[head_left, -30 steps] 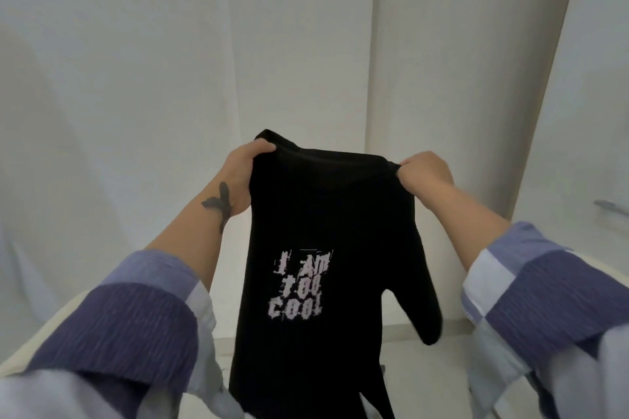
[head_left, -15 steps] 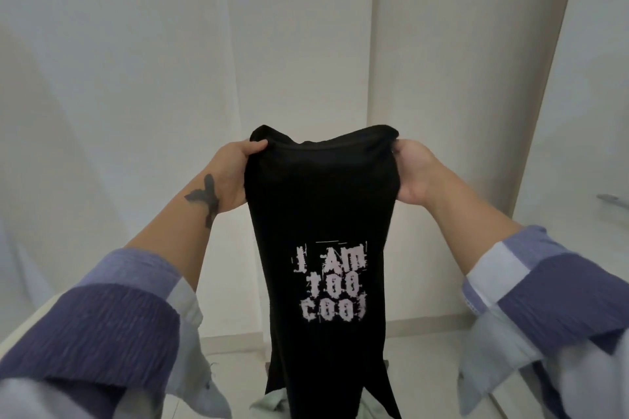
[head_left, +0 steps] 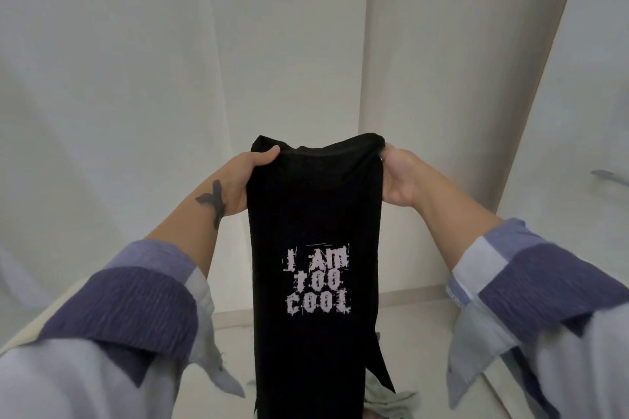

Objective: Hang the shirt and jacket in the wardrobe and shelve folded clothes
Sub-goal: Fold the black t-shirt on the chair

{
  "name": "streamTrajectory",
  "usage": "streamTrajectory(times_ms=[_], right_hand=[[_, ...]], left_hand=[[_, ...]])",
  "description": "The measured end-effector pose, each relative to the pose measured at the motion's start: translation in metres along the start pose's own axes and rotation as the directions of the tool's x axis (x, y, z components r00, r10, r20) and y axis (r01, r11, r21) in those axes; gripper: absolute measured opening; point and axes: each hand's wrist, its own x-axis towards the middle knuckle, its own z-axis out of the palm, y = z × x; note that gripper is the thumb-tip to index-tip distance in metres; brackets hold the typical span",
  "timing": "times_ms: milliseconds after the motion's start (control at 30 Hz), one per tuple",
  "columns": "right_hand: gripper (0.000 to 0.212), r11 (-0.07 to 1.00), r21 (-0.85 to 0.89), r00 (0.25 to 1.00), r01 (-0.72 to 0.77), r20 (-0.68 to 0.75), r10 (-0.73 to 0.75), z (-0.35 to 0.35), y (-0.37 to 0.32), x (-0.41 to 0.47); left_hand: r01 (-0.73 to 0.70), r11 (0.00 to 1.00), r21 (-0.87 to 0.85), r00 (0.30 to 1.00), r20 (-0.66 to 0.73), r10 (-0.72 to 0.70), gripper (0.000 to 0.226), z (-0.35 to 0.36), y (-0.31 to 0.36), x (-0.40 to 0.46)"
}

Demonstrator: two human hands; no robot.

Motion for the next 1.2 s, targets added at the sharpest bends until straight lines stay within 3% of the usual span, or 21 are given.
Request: streamTrajectory(times_ms=[167,333,467,600,733,900,967,1067,1200], right_hand=[[0.042,0.994,0.071,0.992,0.088,-0.095,-0.081,-0.003,0.0,0.028],[0.04,0.987,0.105,0.992,0.126,-0.045,-0.122,-0.011,-0.003,0.016],[0.041,0.991,0.092,0.994,0.093,-0.07,-0.087,-0.022,0.025,-0.012],[0.037,0.996,0.079,0.995,0.032,-0.101,-0.023,-0.038,0.077,-0.053],[0.023,0.998,0.032,0.989,-0.057,-0.136,0.061,-0.06,0.148,-0.107],[0.031,0.963,0.003,0.955,-0.269,-0.127,0.267,-0.087,0.248,-0.174],[0.04,0.932,0.004,0.925,-0.363,-0.117,0.361,-0.098,0.283,-0.197],[0.029,0.891,-0.017,0.883,-0.453,-0.149,0.446,-0.114,0.33,-0.236],[0.02,0.83,-0.036,0.823,-0.557,-0.158,0.546,-0.128,0.379,-0.267]], left_hand=[[-0.043,0.999,0.025,0.999,0.021,0.042,0.029,0.003,0.008,0.028],[-0.095,0.995,0.018,0.995,0.045,0.094,0.034,0.012,0.003,0.022],[-0.144,0.989,0.045,0.988,0.063,0.141,0.038,0.02,-0.031,0.002],[-0.097,0.995,0.036,0.995,0.007,0.096,0.046,0.032,-0.094,-0.029],[-0.002,1.0,0.004,0.999,-0.04,0.002,0.052,0.045,-0.181,-0.067],[0.174,0.98,-0.101,0.975,-0.124,-0.186,0.062,0.062,-0.29,-0.13],[0.253,0.959,-0.126,0.952,-0.145,-0.27,0.057,0.068,-0.329,-0.155],[0.388,0.91,-0.149,0.89,-0.196,-0.412,0.043,0.076,-0.38,-0.193],[0.518,0.835,-0.187,0.81,-0.206,-0.549,0.04,0.081,-0.429,-0.225]])
